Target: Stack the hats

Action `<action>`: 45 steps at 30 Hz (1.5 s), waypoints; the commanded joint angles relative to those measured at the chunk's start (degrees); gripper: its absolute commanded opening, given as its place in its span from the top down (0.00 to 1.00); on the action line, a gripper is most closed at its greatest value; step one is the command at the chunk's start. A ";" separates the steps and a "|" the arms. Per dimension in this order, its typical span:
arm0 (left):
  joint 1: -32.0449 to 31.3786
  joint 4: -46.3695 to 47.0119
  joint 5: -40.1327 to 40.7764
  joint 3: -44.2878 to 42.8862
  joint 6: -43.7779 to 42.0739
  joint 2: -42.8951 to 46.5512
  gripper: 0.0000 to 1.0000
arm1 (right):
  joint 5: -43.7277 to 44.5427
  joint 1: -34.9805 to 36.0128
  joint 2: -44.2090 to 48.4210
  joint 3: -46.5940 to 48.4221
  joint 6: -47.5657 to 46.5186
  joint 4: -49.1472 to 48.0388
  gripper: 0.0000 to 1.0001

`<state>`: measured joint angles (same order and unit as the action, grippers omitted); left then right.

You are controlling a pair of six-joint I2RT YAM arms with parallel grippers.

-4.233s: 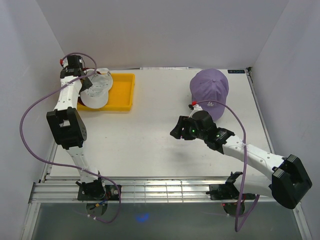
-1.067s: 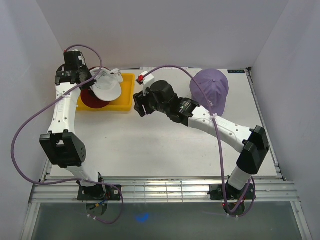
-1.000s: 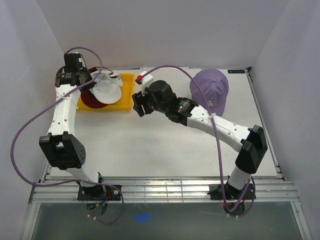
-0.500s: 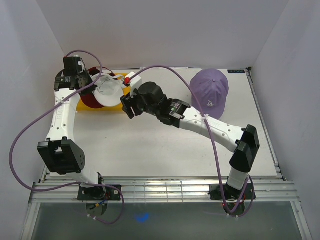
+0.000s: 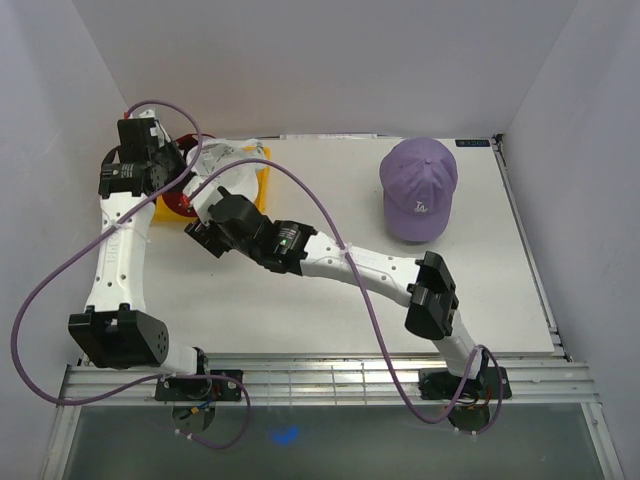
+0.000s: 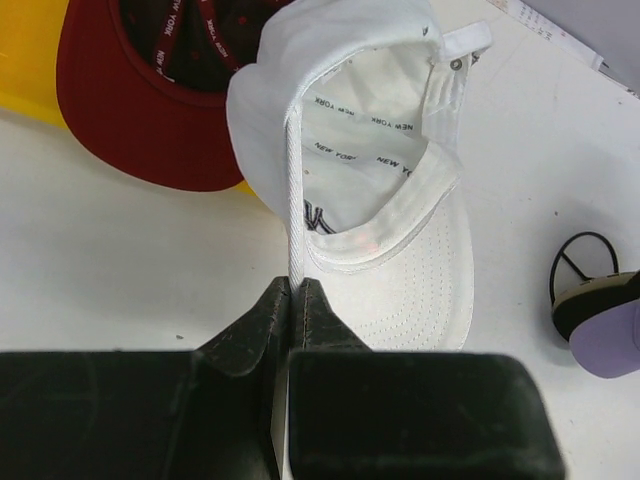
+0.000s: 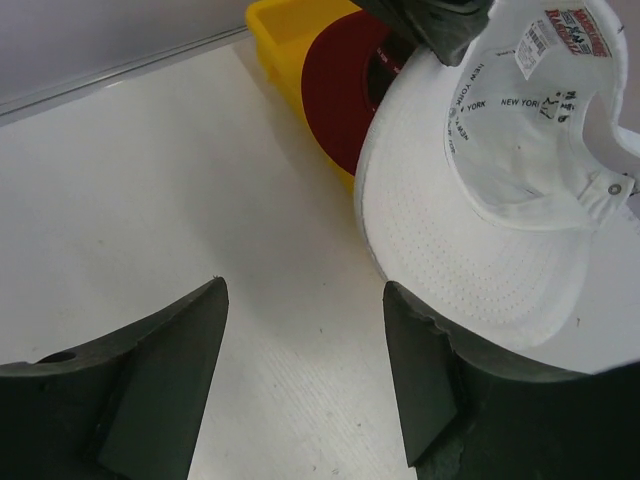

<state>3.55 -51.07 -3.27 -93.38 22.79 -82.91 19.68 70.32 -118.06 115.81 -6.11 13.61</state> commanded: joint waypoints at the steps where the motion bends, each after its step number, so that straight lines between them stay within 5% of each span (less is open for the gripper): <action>1: -0.30 -0.70 -2.97 0.92 0.94 4.42 1.00 | 7.99 1.57 -2.42 5.56 -4.35 -2.27 0.30; 14: -0.56 -2.02 -6.83 5.84 1.47 10.75 1.00 | 15.12 2.36 -6.57 9.52 -6.28 -2.71 0.30; 29: -0.83 -2.28 -9.39 7.52 2.00 12.95 1.00 | 14.42 2.54 -6.13 7.06 -6.99 -2.80 0.61; 34: -0.83 -2.28 -10.61 6.90 2.44 12.95 1.00 | 15.29 2.62 -5.25 6.54 -5.93 -2.01 0.91; 43: -0.83 -1.23 -13.25 5.58 3.49 12.60 1.00 | 14.69 2.54 0.72 1.17 -1.37 -3.50 0.92; 45: -0.83 -1.14 -13.43 5.32 3.58 12.51 0.93 | 14.07 2.54 1.42 1.17 -0.66 -3.24 0.92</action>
<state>2.92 -54.72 -12.75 -85.91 26.24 -72.64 34.70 73.36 -120.53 117.43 -10.44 11.79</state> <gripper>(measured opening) 0.128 0.106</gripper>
